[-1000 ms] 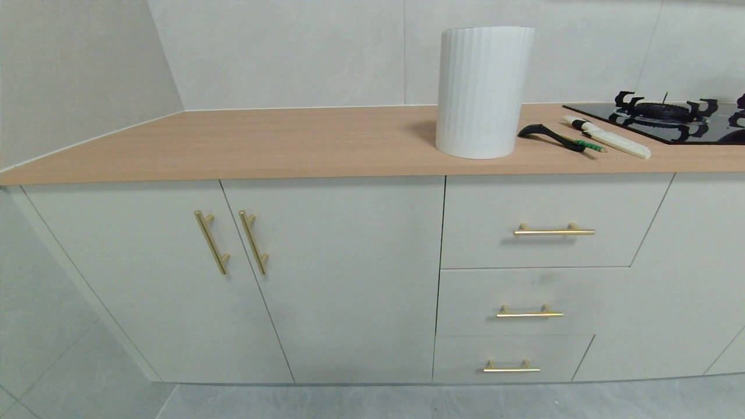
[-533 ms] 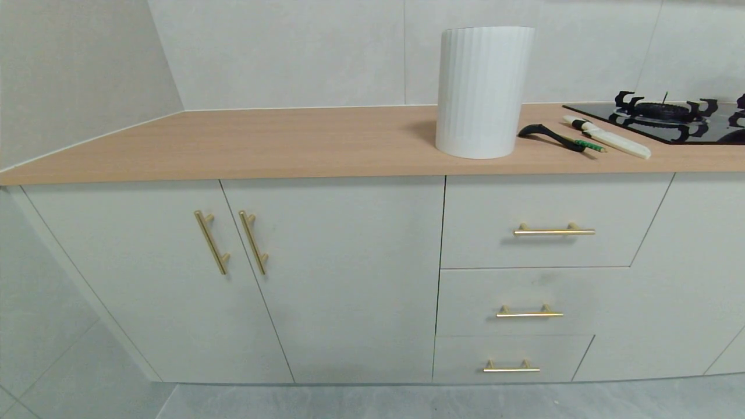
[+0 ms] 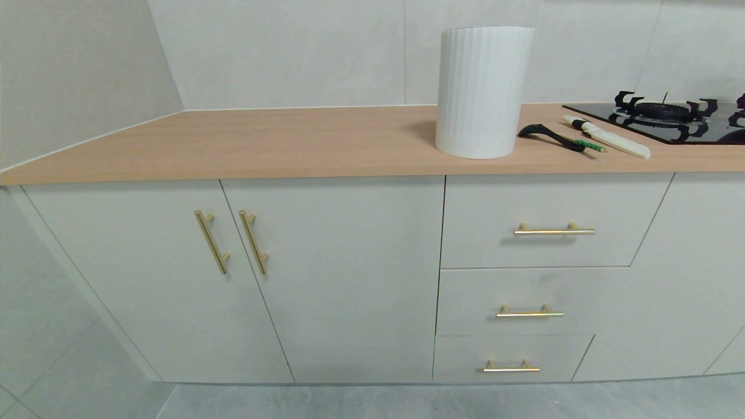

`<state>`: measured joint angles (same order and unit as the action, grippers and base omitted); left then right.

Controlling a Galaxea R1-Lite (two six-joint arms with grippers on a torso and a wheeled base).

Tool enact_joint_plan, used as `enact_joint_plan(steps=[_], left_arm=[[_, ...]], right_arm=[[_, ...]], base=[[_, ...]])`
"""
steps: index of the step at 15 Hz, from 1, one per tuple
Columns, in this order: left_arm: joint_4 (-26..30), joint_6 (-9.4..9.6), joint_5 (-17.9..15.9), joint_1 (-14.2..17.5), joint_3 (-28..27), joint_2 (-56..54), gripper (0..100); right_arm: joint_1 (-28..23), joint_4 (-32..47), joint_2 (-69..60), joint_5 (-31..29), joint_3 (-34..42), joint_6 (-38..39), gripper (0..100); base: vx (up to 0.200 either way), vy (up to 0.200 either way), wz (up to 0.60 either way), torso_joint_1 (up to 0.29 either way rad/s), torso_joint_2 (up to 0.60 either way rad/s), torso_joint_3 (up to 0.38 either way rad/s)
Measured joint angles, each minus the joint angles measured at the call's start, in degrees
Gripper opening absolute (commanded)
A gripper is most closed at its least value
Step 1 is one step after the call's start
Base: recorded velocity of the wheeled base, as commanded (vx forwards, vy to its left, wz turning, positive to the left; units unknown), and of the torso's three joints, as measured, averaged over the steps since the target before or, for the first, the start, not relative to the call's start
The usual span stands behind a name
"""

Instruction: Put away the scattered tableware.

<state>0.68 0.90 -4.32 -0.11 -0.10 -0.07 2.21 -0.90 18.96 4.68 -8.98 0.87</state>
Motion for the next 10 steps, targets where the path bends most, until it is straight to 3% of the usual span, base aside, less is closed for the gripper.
enact_joint_plan(steps=[5, 10], left_arm=[[0.00, -0.01, 0.02, 0.04, 0.00, 0.00, 100], [0.00, 0.00, 0.00, 0.01, 0.00, 0.00, 100]], right_arm=[[5.23, -3.88, 23.21, -0.11, -6.06, 0.30, 100], [6.39, -11.63, 45.35, -0.69, -12.02, 0.00, 100]], base=[[0.000, 0.000, 0.00, 0.000, 0.00, 0.000], [0.000, 0.000, 0.00, 0.000, 0.00, 0.000]])
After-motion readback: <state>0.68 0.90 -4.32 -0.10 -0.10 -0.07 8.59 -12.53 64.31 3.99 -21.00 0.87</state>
